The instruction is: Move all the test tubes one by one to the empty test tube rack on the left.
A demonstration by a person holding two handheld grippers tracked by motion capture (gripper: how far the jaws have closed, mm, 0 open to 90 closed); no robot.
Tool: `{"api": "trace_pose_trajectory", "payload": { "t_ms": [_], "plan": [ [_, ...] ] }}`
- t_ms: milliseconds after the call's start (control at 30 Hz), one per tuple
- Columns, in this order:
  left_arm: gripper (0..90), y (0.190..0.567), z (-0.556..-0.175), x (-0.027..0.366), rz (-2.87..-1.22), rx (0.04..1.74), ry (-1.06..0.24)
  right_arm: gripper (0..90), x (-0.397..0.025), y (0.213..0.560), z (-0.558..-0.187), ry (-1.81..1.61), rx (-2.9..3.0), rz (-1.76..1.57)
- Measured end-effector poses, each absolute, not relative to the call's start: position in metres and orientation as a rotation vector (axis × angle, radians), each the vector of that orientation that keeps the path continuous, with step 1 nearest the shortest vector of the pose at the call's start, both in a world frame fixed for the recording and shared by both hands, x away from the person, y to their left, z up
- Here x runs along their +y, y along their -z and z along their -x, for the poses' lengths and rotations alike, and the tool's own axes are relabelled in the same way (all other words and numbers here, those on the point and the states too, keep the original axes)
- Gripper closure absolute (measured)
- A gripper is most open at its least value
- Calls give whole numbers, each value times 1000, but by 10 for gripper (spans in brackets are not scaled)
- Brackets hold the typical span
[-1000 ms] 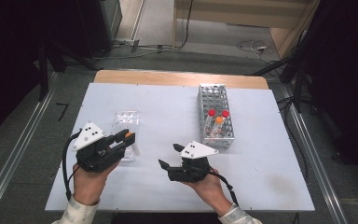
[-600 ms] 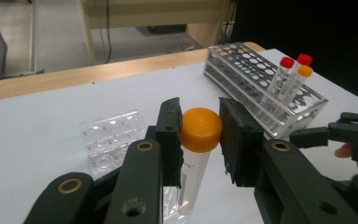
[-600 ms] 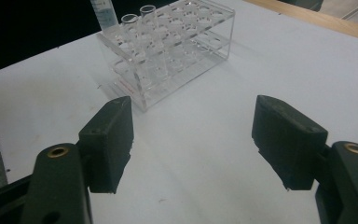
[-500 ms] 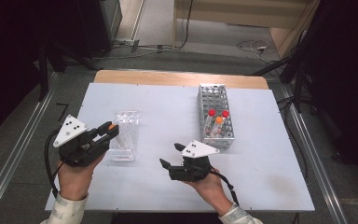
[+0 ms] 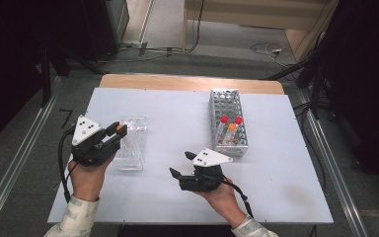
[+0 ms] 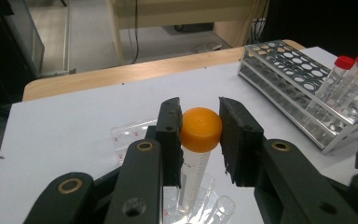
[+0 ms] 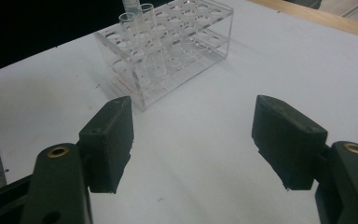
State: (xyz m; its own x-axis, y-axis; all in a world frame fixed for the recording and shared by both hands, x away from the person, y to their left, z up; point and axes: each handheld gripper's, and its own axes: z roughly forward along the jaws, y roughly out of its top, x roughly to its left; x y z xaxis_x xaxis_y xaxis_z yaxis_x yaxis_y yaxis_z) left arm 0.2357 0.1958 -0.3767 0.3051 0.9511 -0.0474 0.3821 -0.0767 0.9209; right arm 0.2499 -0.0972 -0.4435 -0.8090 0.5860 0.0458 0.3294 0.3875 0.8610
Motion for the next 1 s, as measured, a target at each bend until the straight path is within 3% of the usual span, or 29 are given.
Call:
{"api": "trace_pose_trajectory", "payload": {
  "t_ms": [1000],
  "plan": [
    [689,417,-247,191,-1663,1326,-721,280,-99,443,-250,-1383,2381,-802]
  ]
}}
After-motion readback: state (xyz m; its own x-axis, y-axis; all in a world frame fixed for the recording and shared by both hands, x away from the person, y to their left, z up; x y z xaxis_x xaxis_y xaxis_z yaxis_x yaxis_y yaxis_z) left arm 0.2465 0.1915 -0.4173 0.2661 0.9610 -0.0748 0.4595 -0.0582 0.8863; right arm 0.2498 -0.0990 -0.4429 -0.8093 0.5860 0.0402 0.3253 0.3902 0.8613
